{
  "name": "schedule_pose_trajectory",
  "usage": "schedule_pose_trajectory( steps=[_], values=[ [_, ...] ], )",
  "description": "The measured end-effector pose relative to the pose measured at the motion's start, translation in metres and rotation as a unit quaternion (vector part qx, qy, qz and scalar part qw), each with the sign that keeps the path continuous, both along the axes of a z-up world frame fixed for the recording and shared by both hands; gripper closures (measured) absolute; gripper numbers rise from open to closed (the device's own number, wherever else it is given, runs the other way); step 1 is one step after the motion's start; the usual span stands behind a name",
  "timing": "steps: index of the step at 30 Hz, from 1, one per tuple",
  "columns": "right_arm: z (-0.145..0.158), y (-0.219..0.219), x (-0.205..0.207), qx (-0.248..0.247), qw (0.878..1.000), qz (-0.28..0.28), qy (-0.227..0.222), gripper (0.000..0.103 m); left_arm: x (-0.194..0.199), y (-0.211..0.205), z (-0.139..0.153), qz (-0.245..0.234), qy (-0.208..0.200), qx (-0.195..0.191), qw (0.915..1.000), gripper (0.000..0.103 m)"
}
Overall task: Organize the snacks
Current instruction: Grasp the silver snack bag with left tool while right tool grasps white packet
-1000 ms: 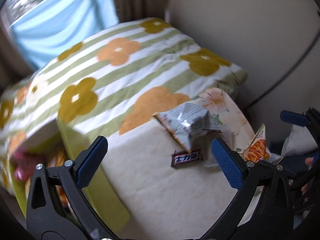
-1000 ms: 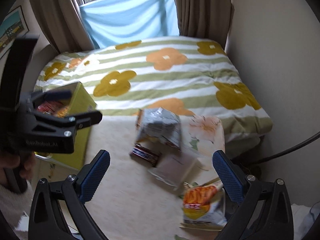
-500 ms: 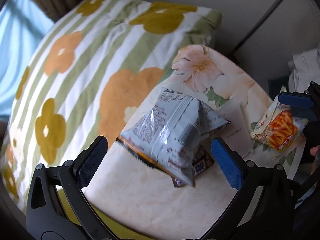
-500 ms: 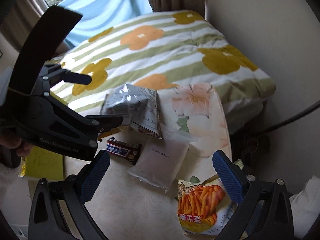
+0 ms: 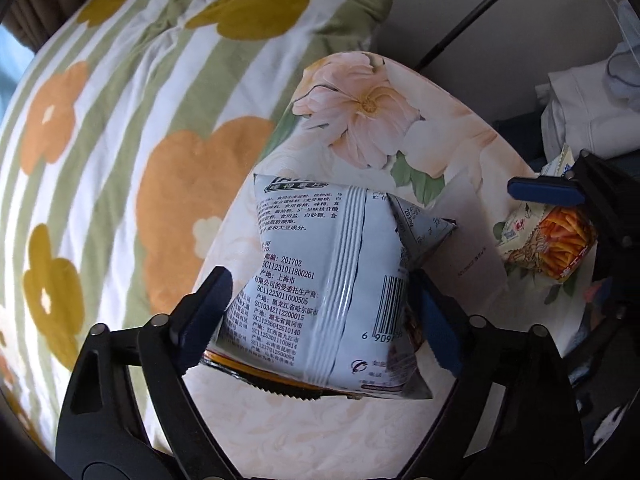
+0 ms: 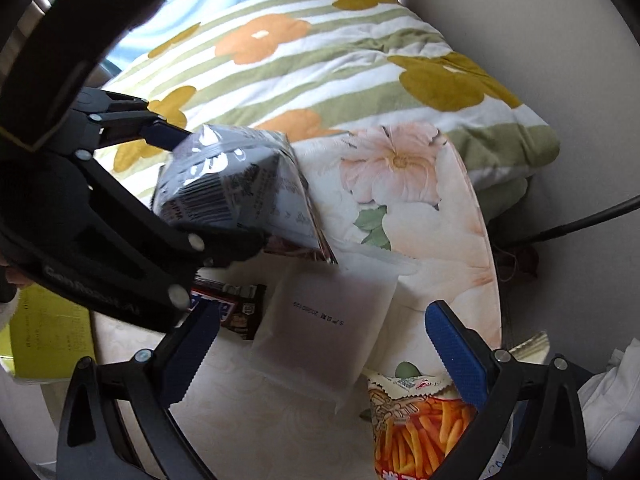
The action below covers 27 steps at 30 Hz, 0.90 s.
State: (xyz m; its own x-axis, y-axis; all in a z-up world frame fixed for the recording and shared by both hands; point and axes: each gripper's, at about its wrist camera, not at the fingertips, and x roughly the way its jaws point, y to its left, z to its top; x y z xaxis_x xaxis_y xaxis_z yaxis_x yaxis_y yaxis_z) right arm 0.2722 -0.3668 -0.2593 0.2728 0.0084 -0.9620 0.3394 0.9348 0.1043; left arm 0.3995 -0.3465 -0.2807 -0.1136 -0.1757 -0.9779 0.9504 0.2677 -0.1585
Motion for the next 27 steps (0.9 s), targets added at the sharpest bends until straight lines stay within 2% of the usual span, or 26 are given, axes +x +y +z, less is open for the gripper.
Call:
schedule_pose_trajectory(
  steps=[6, 12, 15, 18, 19, 27],
  values=[
    [-0.011, -0.001, 0.003, -0.016, 1.000, -0.002, 0.018, 0.001, 0.002, 0.004, 0.002, 0.011, 0.009, -0.013, 0.9998, 0.029],
    [-0.020, -0.001, 0.009, -0.025, 0.999, 0.011, 0.027, 0.002, 0.008, 0.009, 0.006, 0.039, -0.004, -0.015, 0.9991, 0.034],
    [-0.025, -0.001, 0.011, -0.022, 0.999, 0.013, 0.030, 0.006, 0.012, 0.013, 0.010, 0.053, -0.008, -0.019, 0.9984, 0.035],
    [-0.032, -0.001, 0.013, -0.012, 0.999, 0.011, 0.035, 0.021, 0.012, 0.015, 0.013, 0.060, -0.008, -0.020, 0.9979, 0.035],
    [-0.034, -0.001, 0.014, -0.009, 0.999, 0.010, 0.039, 0.028, 0.012, 0.016, 0.014, 0.062, -0.010, -0.021, 0.9978, 0.035],
    [-0.036, 0.000, 0.012, -0.013, 0.999, 0.008, 0.036, 0.034, 0.009, 0.018, 0.015, 0.076, -0.015, -0.017, 0.9968, 0.035]
  ],
)
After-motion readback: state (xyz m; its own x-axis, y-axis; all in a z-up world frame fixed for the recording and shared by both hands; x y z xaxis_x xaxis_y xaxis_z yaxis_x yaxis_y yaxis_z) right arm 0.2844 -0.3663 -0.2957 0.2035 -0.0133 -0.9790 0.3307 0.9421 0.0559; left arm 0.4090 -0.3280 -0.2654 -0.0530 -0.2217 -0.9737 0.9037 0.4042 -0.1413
